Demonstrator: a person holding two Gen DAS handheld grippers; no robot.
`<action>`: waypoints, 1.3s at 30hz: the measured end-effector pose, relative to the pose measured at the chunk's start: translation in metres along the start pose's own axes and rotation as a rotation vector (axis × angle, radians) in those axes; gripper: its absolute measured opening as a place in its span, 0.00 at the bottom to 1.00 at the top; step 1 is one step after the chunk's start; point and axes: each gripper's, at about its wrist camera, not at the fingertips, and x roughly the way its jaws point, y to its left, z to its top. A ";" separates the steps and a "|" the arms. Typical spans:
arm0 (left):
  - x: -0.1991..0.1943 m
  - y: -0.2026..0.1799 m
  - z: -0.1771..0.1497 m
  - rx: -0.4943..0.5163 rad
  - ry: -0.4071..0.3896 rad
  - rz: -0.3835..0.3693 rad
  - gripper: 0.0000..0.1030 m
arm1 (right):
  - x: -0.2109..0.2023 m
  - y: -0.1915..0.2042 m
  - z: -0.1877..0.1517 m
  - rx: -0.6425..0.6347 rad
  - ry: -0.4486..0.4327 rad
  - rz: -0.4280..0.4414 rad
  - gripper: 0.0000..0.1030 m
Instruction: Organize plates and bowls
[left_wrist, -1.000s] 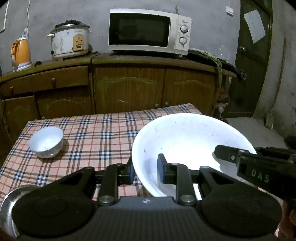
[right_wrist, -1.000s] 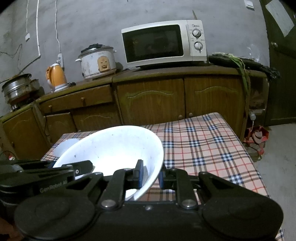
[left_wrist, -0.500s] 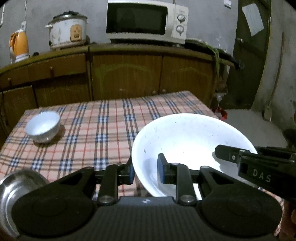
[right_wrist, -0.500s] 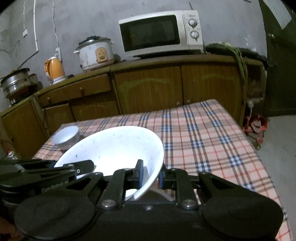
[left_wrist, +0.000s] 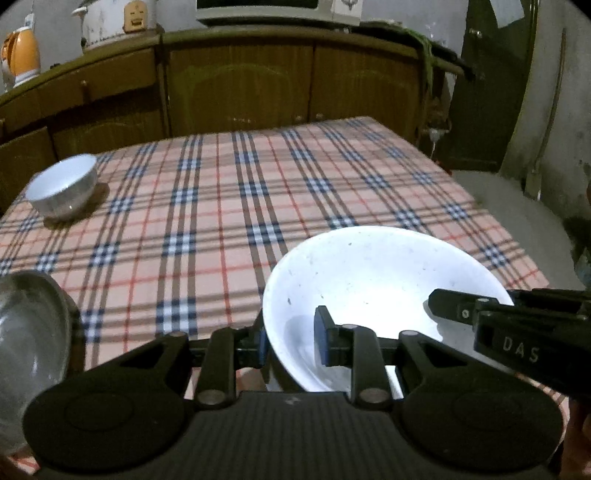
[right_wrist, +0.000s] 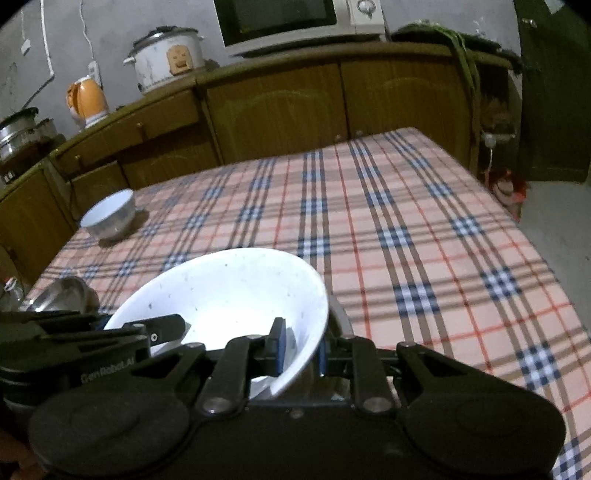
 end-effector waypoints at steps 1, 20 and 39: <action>0.001 -0.001 -0.002 0.007 -0.004 0.005 0.25 | 0.002 -0.001 -0.002 0.003 0.003 0.001 0.22; -0.002 -0.010 -0.016 0.074 -0.035 0.031 0.32 | -0.001 -0.009 -0.017 0.030 -0.026 0.024 0.21; -0.006 0.000 -0.024 0.045 -0.079 -0.055 0.37 | 0.001 -0.007 -0.010 0.009 0.006 0.013 0.19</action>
